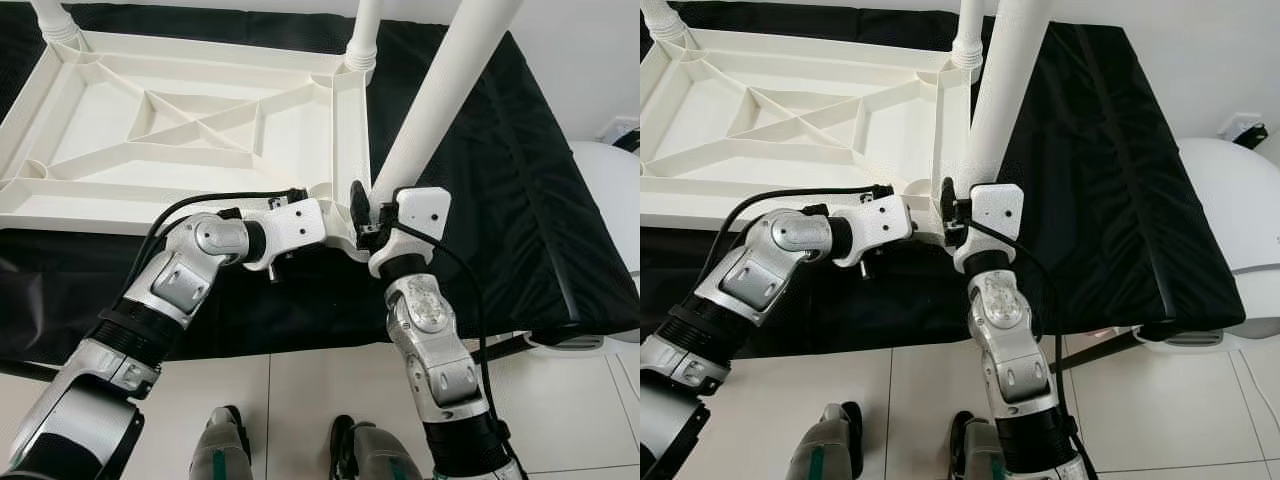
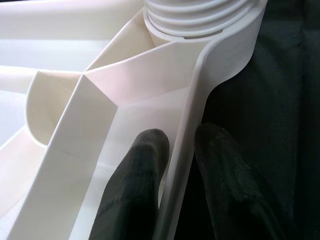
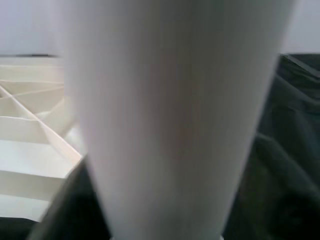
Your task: Building children table
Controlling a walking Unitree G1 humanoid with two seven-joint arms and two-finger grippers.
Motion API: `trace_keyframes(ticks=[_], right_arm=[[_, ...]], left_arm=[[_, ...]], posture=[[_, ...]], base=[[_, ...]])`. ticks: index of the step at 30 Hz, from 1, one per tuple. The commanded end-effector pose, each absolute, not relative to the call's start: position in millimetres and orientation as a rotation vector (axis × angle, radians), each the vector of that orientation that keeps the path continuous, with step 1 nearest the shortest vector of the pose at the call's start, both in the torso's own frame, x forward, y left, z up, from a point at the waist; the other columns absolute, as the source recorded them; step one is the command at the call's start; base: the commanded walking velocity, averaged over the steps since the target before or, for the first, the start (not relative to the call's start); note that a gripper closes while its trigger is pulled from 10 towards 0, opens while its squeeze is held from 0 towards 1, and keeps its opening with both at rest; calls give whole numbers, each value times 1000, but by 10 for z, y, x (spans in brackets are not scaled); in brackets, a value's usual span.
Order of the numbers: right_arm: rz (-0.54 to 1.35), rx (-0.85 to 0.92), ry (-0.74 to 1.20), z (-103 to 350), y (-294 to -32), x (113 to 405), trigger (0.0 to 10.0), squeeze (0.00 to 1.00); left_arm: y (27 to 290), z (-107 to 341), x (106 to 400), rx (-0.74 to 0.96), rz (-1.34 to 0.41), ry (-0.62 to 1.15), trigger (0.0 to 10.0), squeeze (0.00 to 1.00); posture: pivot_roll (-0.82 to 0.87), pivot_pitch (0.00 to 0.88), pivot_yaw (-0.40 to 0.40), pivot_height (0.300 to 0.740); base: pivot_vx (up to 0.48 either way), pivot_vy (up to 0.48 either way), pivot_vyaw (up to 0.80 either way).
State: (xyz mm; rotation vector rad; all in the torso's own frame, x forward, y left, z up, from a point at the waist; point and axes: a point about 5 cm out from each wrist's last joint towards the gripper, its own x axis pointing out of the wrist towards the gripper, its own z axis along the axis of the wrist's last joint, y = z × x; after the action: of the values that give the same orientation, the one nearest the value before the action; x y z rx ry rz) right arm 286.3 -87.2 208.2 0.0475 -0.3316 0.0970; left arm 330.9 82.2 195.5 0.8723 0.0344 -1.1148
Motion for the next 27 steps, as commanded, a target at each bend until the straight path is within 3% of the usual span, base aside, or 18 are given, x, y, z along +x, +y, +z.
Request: trace_keyframes(ticks=[1, 13, 14, 15, 16, 27], right_arm=[[-24, 76, -234, 1892, -1092, 2908, 10000, 1000], [248, 48, -295, 2021, -1268, 2964, 10000, 1000], [287, 47, -300, 2039, -1295, 2975, 10000, 800], [312, 46, -304, 2052, -1314, 2984, 10000, 800], [347, 43, -303, 2069, -1336, 2999, 10000, 0], [668, -21, -300, 2187, -1511, 3153, 10000, 0]], left_arm=[[873, 1940, 3302, 899, -1091, 33, 10000, 0], [873, 1951, 3308, 895, -1091, 33, 10000, 0], [872, 1952, 3309, 894, -1091, 32, 10000, 0], [872, 1953, 3310, 894, -1091, 32, 10000, 0], [873, 1954, 3311, 894, -1090, 32, 10000, 0], [863, 1968, 3321, 893, -1090, 29, 10000, 0]], posture=[[96, 217, -37, 740], [83, 235, -33, 740], [81, 236, -32, 740], [81, 236, -32, 740], [80, 236, -31, 740], [82, 239, -30, 740]], base=[[0, 0, 0], [0, 0, 0], [0, 0, 0], [0, 0, 0], [0, 0, 0], [0, 0, 0]])
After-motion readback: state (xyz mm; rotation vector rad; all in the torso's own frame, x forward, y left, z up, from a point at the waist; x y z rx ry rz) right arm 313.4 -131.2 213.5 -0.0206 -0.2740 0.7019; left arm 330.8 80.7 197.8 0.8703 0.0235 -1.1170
